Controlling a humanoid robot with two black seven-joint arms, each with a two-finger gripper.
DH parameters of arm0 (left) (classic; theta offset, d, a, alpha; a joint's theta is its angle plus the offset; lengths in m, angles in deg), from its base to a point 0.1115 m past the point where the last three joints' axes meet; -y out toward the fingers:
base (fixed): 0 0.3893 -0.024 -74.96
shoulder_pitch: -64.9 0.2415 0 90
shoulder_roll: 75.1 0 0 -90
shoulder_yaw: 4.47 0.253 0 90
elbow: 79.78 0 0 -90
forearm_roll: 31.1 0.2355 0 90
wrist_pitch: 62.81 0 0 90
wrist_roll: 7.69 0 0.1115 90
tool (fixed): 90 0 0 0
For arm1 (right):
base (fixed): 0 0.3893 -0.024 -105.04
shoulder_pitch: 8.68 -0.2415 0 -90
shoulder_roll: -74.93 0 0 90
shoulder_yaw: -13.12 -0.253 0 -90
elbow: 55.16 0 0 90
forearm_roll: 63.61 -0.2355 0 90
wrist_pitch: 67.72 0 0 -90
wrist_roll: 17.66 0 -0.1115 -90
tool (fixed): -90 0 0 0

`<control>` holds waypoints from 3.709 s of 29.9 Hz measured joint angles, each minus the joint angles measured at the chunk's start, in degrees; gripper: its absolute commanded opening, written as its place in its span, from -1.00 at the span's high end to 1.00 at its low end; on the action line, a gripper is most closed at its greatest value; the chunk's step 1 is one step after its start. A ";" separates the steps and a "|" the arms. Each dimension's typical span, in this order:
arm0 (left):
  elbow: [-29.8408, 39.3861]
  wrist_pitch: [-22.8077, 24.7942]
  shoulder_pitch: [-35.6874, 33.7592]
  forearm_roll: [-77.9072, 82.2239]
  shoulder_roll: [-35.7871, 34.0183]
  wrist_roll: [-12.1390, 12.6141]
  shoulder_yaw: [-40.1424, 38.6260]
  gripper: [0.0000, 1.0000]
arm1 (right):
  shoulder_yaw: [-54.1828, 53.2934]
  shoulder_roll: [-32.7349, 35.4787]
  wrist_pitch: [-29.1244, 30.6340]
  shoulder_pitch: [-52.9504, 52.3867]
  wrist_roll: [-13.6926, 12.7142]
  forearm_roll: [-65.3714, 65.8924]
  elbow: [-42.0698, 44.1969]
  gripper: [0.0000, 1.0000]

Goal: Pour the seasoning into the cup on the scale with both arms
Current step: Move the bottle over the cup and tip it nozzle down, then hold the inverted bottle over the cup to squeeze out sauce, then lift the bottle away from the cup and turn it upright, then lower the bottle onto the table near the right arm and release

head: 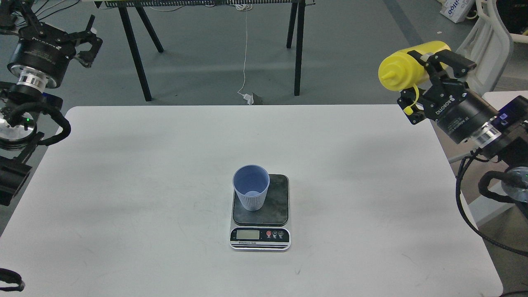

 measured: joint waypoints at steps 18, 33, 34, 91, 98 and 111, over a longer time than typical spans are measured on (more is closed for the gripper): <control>0.00 -0.32 -0.16 0.17 -0.18 0.02 0.35 -0.99 | 40.65 -13.23 -19.05 -29.49 0.88 41.03 1.39 0.43; -0.01 -0.14 0.80 0.10 -1.52 0.04 0.21 -0.99 | 45.69 -24.61 -24.25 -28.94 2.13 61.88 11.37 0.44; 0.01 -0.10 0.81 0.10 -1.54 0.10 0.19 -0.99 | 45.75 -24.65 -24.30 -28.91 2.36 62.50 11.66 0.44; 1.23 -0.22 -0.61 0.27 -1.81 0.17 -0.23 -0.99 | 13.55 7.78 -2.76 0.45 3.32 -30.81 -1.62 0.43; 2.26 -1.00 -0.72 0.26 -1.63 0.15 -0.20 -0.99 | 5.77 6.92 7.61 13.43 3.34 -40.89 -1.69 0.43; 3.25 -1.77 -0.34 0.26 -1.44 -0.10 0.01 -0.99 | 3.85 1.26 9.72 28.74 5.01 -51.41 -1.69 0.41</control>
